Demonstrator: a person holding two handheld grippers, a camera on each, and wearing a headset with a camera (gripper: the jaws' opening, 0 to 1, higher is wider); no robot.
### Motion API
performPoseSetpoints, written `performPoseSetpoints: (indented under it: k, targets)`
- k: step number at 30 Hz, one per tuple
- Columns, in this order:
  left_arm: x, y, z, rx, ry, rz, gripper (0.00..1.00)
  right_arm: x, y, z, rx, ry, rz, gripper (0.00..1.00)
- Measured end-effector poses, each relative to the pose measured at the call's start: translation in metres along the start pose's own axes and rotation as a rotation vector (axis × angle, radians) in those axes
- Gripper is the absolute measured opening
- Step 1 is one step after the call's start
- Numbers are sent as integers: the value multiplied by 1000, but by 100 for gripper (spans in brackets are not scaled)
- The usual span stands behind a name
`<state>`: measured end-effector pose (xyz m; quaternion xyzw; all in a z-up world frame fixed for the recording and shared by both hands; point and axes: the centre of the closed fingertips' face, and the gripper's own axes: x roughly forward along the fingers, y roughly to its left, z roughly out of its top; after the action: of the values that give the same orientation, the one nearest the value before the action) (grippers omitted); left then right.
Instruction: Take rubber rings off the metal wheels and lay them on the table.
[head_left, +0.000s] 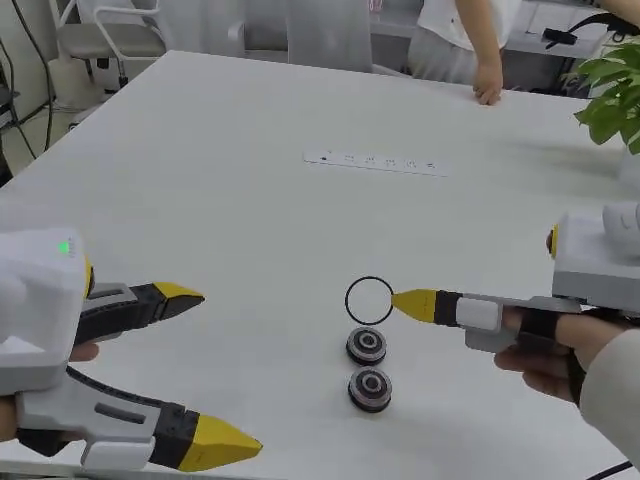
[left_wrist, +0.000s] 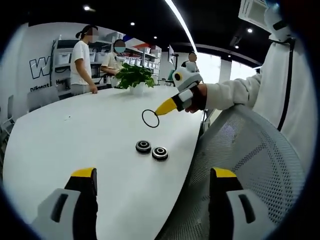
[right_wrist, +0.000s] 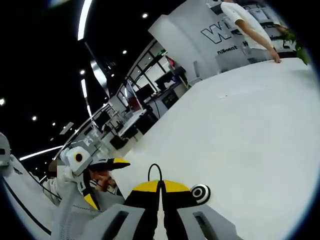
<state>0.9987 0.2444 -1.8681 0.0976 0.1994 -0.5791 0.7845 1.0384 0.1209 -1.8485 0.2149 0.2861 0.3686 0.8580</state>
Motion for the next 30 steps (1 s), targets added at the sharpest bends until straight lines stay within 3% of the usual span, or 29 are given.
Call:
performPoseSetpoints:
  k: [11, 25, 30]
  targets:
    - [3, -8, -3, 6, 13, -31, 92, 12, 11, -8, -28, 37, 25, 0]
    - [3, -9, -3, 8, 8, -29, 92, 36, 23, -35, -84, 145, 53, 0]
    - [3, -8, -3, 11, 8, -28, 91, 41, 20, -49, -116, 196, 45, 0]
